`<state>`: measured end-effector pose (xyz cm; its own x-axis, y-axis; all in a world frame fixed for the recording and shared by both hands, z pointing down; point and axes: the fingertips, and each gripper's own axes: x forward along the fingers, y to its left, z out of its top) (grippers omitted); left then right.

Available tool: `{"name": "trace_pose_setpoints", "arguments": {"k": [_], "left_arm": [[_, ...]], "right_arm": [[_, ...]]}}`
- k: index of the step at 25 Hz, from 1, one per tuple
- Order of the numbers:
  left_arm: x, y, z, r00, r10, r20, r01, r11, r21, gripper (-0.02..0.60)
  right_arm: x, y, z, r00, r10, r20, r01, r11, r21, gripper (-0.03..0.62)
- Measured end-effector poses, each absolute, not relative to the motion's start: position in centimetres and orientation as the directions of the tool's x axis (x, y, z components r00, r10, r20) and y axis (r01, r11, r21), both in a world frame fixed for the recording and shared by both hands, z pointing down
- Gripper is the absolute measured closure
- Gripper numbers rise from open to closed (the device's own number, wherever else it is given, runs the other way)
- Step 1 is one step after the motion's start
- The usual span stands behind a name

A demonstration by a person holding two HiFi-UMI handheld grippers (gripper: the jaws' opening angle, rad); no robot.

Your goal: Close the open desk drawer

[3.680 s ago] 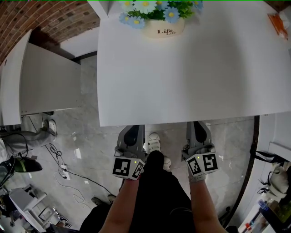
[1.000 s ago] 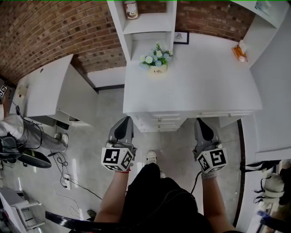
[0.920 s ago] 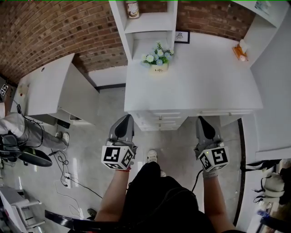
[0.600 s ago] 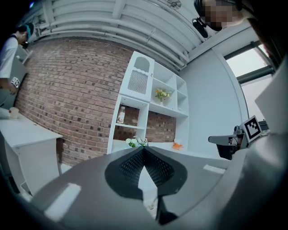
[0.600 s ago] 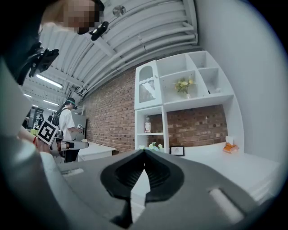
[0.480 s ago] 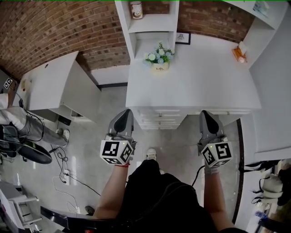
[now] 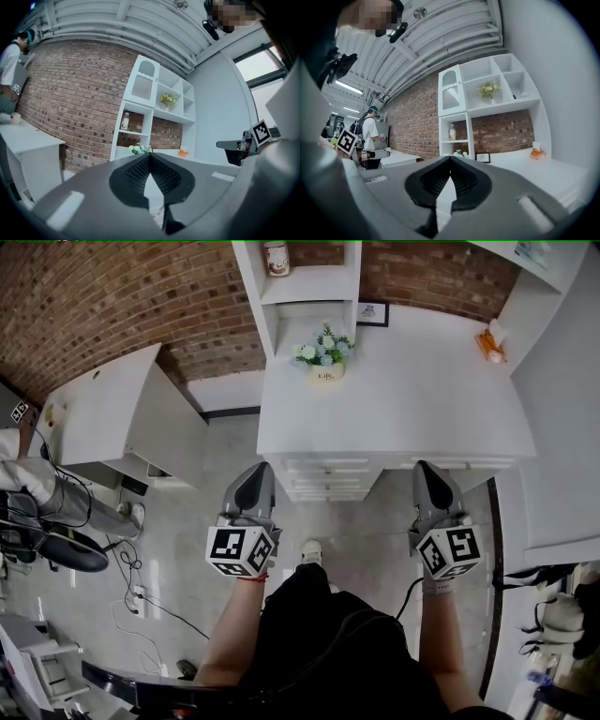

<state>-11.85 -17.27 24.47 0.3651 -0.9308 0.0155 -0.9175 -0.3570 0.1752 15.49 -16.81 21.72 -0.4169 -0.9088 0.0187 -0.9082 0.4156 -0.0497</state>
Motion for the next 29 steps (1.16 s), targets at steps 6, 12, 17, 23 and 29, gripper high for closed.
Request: {"name": "trace_pose_setpoints", "arguments": {"k": [6,12,17,23,29], "left_arm": [[-12.2,-16.9,24.2,0.358,-0.934,0.015,-0.919,-0.350,0.182,0.578],[-12.3,-16.4,24.2,0.363,-0.932,0.017,-0.917,-0.354,0.186,0.578],[-12.0,-15.4,24.4,0.367,-0.930,0.019,-0.915,-0.357,0.186,0.578],[-12.6,-14.4,24.5,0.353,-0.936,0.017,-0.920,-0.344,0.187,0.578],[-12.9,-14.0,24.5,0.350,-0.937,0.015,-0.922,-0.342,0.183,0.578]], "right_arm": [[15.5,-16.4,21.4,-0.414,-0.910,0.016,-0.909,0.413,-0.049,0.595],[15.2,-15.6,21.5,-0.413,-0.911,0.013,-0.910,0.412,-0.047,0.595],[15.1,-14.7,21.8,-0.420,-0.907,0.018,-0.907,0.418,-0.052,0.595],[15.1,-13.8,21.9,-0.422,-0.906,0.015,-0.906,0.421,-0.050,0.595],[14.9,-13.4,21.8,-0.425,-0.905,0.009,-0.905,0.424,-0.049,0.595]]}}
